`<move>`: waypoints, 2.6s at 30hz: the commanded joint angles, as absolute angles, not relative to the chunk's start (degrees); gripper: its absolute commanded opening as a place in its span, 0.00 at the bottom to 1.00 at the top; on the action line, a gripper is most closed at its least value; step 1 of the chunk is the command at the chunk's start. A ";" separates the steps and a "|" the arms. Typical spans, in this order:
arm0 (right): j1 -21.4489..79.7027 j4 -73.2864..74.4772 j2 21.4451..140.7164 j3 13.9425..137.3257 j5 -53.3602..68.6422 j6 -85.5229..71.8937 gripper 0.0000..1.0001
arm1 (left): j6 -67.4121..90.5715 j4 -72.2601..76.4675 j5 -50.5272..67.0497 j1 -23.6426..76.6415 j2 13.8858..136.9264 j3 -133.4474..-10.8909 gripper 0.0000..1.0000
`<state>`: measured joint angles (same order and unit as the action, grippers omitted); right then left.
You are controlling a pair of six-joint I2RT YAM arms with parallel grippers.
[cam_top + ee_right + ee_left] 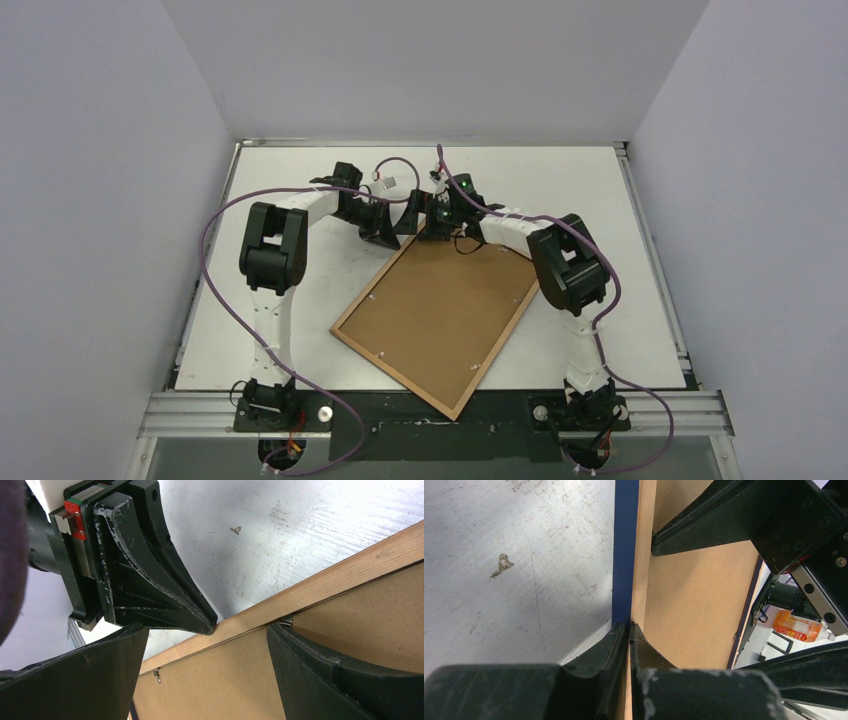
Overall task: Put the photo into the frame
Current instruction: Install the photo frame at the center of the board.
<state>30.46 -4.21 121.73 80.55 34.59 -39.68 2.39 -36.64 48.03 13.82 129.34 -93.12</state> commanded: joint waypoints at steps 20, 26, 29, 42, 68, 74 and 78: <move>28.78 -4.75 121.88 81.07 33.30 -36.47 0.93 | -1.17 -36.73 43.20 14.20 128.06 -92.00 0.03; 29.29 -5.19 122.66 80.57 33.30 -36.78 0.93 | -1.13 -36.74 43.24 14.17 127.90 -91.94 0.03; 29.42 -5.25 122.92 80.54 33.35 -37.05 0.93 | -1.23 -36.83 43.24 14.15 127.83 -91.90 0.03; 31.12 -7.29 124.85 80.29 34.21 -38.48 0.93 | -1.41 -36.91 43.33 14.16 127.71 -91.78 0.02; 18.03 13.26 92.24 59.84 5.90 -39.65 0.90 | -0.32 -38.34 44.81 12.59 124.53 -97.04 0.40; 18.07 10.37 88.86 52.51 5.41 -43.78 0.90 | -0.31 -38.63 44.47 14.04 127.33 -97.26 0.41; 18.43 9.35 89.03 51.01 5.02 -45.20 0.90 | -0.29 -38.01 44.46 14.24 127.44 -95.98 0.39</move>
